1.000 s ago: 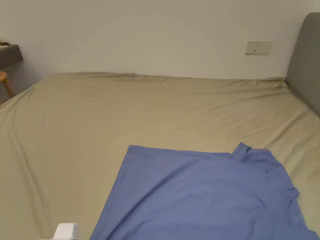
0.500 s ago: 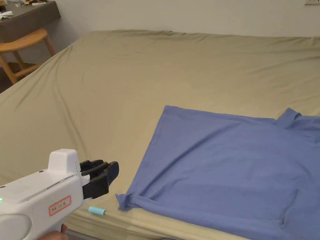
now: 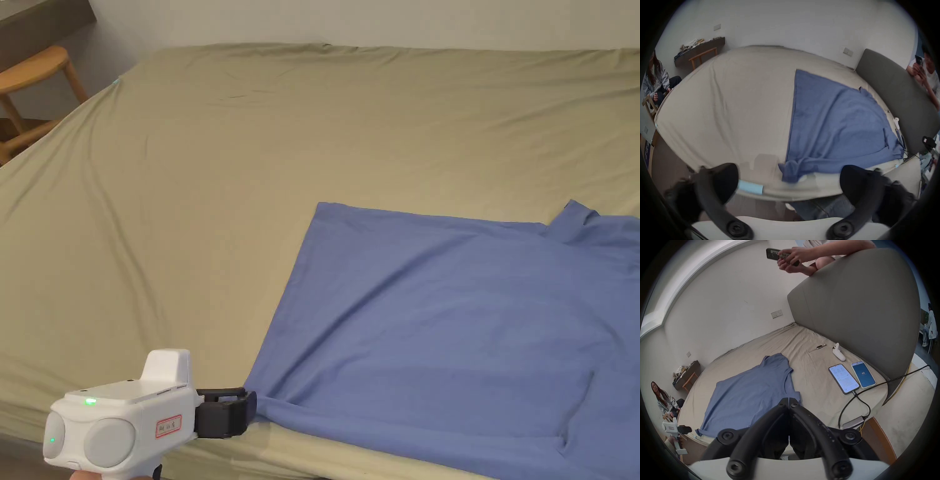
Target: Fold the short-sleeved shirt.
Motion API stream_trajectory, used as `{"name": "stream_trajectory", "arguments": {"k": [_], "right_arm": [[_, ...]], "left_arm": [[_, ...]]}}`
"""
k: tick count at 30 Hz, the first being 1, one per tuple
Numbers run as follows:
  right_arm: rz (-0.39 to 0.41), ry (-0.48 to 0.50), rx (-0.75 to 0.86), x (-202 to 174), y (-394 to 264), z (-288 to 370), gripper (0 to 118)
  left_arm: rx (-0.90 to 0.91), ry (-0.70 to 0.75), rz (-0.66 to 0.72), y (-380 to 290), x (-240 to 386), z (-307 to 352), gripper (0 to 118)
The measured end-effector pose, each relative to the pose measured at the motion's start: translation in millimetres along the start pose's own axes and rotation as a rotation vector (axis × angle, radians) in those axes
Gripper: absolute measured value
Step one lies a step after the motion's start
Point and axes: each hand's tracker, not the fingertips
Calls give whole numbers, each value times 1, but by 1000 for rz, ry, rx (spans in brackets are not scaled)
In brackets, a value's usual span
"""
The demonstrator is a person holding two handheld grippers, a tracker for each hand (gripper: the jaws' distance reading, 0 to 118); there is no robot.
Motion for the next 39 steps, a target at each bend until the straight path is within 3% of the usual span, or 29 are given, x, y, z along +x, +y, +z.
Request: {"name": "stream_trajectory", "arguments": {"k": [1,5,6,8,9,12,13,17,20,21,22,23,24,25,26,27,31,32,33,34,35,39], "right_arm": [[1,0,-7,0,-2,-1,1],[15,-3,-34,0,-7,-5,1],[18,-5,-40,0,-8,-6,1],[20,-5,-53,1,-11,-8,1],[17,-6,-59,2,-13,-9,1],[21,-9,-78,4,-17,-11,1],[32,-12,-85,4,-19,-12,1],[112,-14,-126,3,-31,-27,1],[112,0,-155,7,-42,-54,3],[113,14,-171,8,-45,-64,19],[137,31,-172,7,-48,-72,19],[163,42,-166,7,-51,-80,28],[186,63,-180,13,-54,-91,50],[192,90,-211,16,-58,-102,101],[197,99,-224,17,-61,-109,118],[217,140,-211,20,-64,-113,118],[292,94,-306,26,-78,-139,108],[282,100,-311,26,-78,-141,93],[255,111,-315,29,-79,-141,68],[216,122,-311,34,-80,-141,25],[215,105,-310,37,-82,-141,8],[194,104,-305,41,-83,-136,6]], "left_arm": [[24,-6,-7,-1,0,-6,110],[-40,29,-41,2,1,-30,110],[-39,19,-52,1,2,-33,100],[-57,-9,-76,-8,4,-41,57],[-59,-8,-86,-11,7,-42,41],[-14,0,-109,-14,12,-36,21],[20,-8,-120,-14,13,-31,5],[55,-26,-84,-4,14,-20,5],[87,-38,-55,4,14,-16,5],[103,-32,-53,7,17,-14,5],[113,-37,-52,9,19,-11,5],[129,-42,-49,12,21,-8,5],[146,-48,-46,14,23,-5,5],[152,-59,-43,16,25,-1,5],[168,-66,-41,18,28,2,5],[185,-71,-40,18,30,6,5],[206,-87,-24,22,45,19,5],[207,-88,-26,22,51,22,5],[206,-85,-33,22,53,22,5],[201,-76,-41,21,55,21,5],[193,-72,-46,22,53,21,5],[175,-67,-22,17,50,18,5]]}}
